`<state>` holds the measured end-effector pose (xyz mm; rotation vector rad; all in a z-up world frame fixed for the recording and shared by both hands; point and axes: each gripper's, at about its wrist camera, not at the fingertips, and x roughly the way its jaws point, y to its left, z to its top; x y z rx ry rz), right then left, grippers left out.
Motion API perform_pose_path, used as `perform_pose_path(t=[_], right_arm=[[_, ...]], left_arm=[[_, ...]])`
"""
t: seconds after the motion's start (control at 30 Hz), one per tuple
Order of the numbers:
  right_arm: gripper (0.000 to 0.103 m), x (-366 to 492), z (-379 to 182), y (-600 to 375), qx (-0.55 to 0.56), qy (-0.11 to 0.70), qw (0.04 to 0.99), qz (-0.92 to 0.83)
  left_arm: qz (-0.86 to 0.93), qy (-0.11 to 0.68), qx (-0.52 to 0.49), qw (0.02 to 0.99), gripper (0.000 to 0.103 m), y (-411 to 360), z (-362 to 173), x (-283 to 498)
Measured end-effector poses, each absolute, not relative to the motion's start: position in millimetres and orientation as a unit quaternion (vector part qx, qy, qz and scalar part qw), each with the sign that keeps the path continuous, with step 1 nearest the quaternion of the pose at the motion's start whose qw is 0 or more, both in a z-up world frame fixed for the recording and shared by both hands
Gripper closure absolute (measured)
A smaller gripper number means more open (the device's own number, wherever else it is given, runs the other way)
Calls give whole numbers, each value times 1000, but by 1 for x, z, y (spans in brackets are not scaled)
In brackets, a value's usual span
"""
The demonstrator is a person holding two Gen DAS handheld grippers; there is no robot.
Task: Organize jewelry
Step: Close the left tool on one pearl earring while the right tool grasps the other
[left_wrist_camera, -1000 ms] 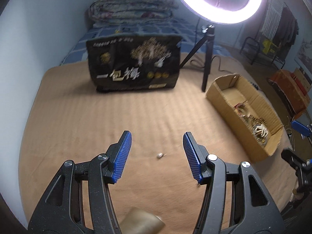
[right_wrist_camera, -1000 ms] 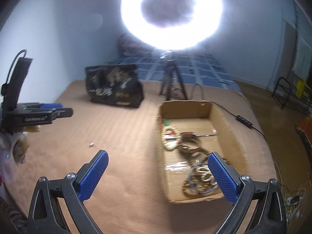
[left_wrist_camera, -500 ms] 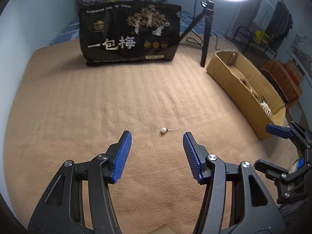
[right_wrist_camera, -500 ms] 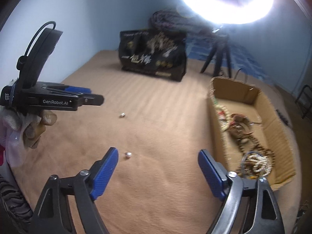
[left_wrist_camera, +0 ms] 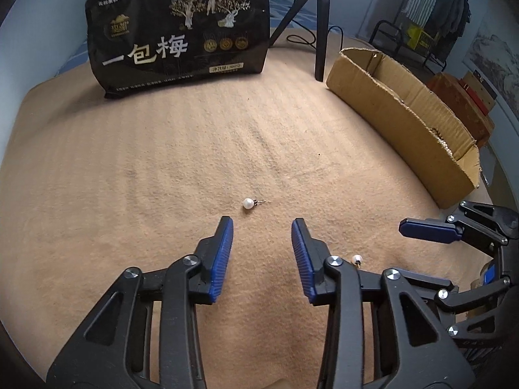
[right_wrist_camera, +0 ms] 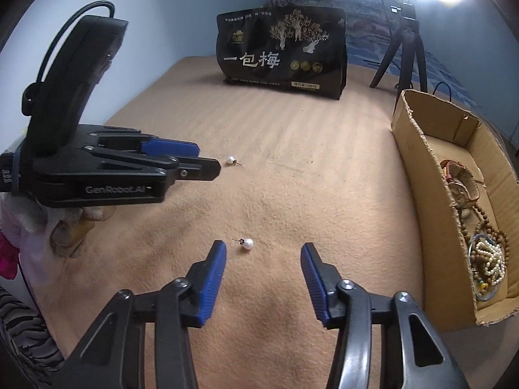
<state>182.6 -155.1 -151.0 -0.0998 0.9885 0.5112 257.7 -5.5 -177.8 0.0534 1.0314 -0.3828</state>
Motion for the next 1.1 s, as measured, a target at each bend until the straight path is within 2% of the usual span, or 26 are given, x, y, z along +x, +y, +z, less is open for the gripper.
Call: perform_pose_path(t=[0.7,0.9,0.97,1.1], right_arm=[[72,192,-169,-132,-78,480,835,255],[82,197,-169,-128,-86,478,837,252],[85,197,-169,-127,-89,478,836,254],[92,195,-168,-126,-92,478,834,258]], left_arm=[[-178,489,27,854,72,-9,-198,281],[-176,486,34,855,79,-11,-200,283],[-177,486,36,855,86,-12,-200,283],[-178,484,42,856,91,-16,-201,283]])
